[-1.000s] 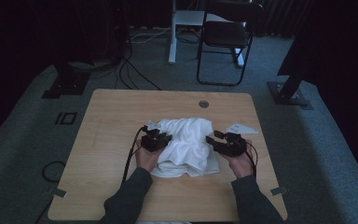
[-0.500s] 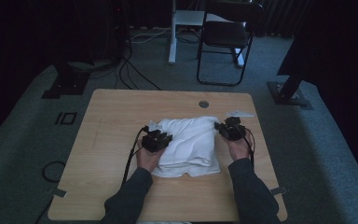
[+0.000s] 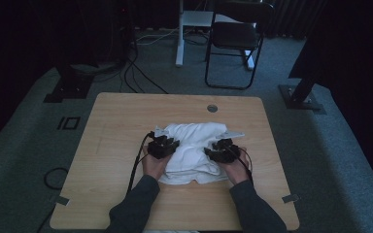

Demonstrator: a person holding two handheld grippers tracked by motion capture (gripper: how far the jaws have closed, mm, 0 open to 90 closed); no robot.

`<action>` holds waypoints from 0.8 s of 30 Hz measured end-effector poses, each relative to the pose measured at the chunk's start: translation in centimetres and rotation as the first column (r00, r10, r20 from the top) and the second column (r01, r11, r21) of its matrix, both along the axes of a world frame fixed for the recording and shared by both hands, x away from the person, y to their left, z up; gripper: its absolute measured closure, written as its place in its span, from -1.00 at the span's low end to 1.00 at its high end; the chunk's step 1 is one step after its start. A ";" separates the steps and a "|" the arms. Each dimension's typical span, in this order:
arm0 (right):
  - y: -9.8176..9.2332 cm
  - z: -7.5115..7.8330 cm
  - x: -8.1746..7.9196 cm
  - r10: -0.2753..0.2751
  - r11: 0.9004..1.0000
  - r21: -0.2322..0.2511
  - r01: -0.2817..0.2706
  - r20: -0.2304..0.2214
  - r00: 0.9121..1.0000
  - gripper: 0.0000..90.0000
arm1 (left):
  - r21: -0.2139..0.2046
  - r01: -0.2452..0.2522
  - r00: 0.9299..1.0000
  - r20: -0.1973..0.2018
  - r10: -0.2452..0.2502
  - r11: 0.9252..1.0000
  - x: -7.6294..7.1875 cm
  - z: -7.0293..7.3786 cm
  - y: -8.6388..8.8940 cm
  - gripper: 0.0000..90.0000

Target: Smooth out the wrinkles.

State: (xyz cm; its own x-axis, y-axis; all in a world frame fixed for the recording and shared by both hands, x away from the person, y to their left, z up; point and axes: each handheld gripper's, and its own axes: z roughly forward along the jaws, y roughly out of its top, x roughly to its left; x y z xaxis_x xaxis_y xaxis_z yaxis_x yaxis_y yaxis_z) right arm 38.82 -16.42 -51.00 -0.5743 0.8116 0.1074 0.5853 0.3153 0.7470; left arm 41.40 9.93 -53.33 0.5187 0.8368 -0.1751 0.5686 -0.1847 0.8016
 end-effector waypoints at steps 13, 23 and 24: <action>-4.4 0.8 -3.9 -0.005 1.000 0.007 0.005 0.008 1.000 0.78 | -0.005 0.023 0.999 0.025 -0.023 1.000 -0.9 0.8 -0.6 0.32; -2.0 4.6 -4.2 0.032 0.999 0.034 -0.042 0.256 0.966 -0.03 | -0.049 0.079 0.987 0.144 -0.071 0.996 -3.9 4.6 -0.3 0.13; -0.7 4.0 -3.5 0.079 0.997 -0.002 -0.081 0.261 0.962 -0.07 | -0.040 0.103 0.985 0.145 -0.096 0.994 -4.4 4.5 -0.4 0.13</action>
